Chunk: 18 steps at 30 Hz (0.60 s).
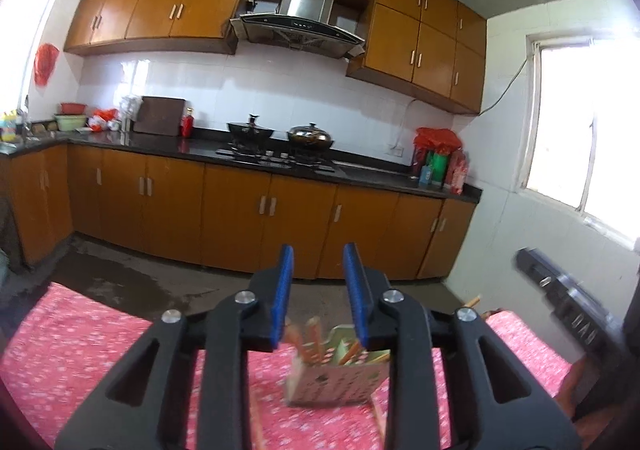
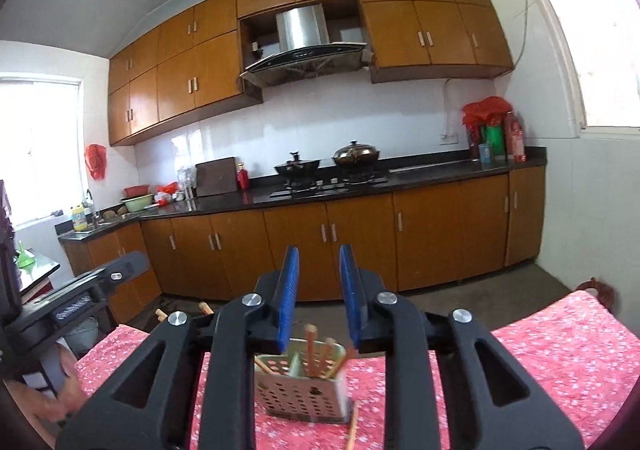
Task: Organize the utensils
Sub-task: 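Lower the left tool's chopstick into the holder and open it while the right tool releases its chopstick, then move the left tool back and grasp the last chopstick while the right tool grasps one too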
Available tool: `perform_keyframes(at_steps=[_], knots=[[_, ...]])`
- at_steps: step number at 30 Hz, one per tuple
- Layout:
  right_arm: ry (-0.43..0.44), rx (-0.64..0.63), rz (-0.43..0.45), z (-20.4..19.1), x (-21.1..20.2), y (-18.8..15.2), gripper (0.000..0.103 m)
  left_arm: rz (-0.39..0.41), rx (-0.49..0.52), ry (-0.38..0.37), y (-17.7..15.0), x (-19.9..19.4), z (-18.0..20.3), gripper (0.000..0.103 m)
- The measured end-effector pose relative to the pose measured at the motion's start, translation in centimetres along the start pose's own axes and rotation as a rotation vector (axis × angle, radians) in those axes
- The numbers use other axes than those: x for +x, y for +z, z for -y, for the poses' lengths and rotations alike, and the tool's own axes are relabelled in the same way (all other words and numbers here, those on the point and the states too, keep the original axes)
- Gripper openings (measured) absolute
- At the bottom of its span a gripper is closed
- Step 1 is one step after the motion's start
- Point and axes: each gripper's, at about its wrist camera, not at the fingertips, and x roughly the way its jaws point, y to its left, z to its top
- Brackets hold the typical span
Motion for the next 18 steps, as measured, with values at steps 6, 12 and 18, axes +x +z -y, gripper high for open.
perform_keyframes(at_steps=[6,12,18], knots=[[-0.095,0.025,-0.119,3.8,-1.8,-3.6,0.024,-0.096,0.016,0.101,-4.1,-2.6,-3.4,0.037],[-0.09,0.11,-0.423,6.1,0.0,-13.4,0.024,-0.313,-0.037,0.174,-11.9,-1.3,-7.4,0.037],[-0.002,0.095,-0.645,3.2,1.8,-20.9,0.024,-0.446,-0.062,0.148,-17.0,-0.1,-7.5,0.037]])
